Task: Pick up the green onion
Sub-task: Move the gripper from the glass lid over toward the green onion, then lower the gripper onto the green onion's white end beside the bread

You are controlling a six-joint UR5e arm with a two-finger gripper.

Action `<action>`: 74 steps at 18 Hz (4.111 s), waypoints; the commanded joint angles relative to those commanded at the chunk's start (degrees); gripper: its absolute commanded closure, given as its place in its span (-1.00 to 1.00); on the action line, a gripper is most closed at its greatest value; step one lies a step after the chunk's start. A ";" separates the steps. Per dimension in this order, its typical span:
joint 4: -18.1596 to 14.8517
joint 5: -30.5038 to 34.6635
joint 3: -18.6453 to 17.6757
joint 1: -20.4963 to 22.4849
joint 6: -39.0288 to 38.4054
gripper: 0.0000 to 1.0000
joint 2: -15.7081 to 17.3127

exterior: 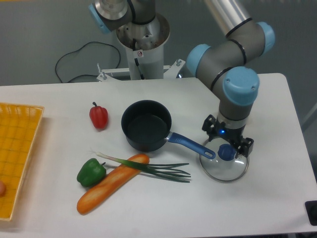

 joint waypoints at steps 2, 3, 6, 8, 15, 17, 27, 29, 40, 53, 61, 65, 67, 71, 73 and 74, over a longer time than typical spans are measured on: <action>0.09 -0.18 0.09 -0.61 -1.58 -1.00 0.09; 0.09 -0.18 0.17 -1.05 -3.16 -1.00 0.00; 0.18 -0.26 0.26 -1.76 -9.74 -1.00 0.09; 0.18 -0.26 0.26 -3.16 -13.44 -1.00 0.09; 0.44 1.40 -0.35 -8.35 -19.61 -1.00 0.88; 0.53 1.67 -0.26 -9.84 -19.52 -1.00 0.97; 4.04 1.49 0.70 -18.28 -18.12 -1.00 0.35; 4.04 1.41 0.62 -19.25 -15.93 -1.00 0.26; 3.96 0.97 -0.09 -22.41 -4.93 -1.00 -0.88; 5.27 1.32 -0.26 -23.73 -1.16 -1.00 -1.67; 4.92 1.41 -5.52 -24.35 2.62 -1.00 0.26; 4.92 1.41 -7.12 -24.44 4.74 -1.00 1.32; 4.92 1.49 -7.64 -25.14 4.65 -1.00 1.14; 5.10 1.41 -8.96 -26.11 4.39 -1.00 0.70; 5.10 1.41 -9.49 -26.72 4.39 -1.00 0.53; 5.10 1.41 -9.84 -26.72 4.39 -1.00 0.53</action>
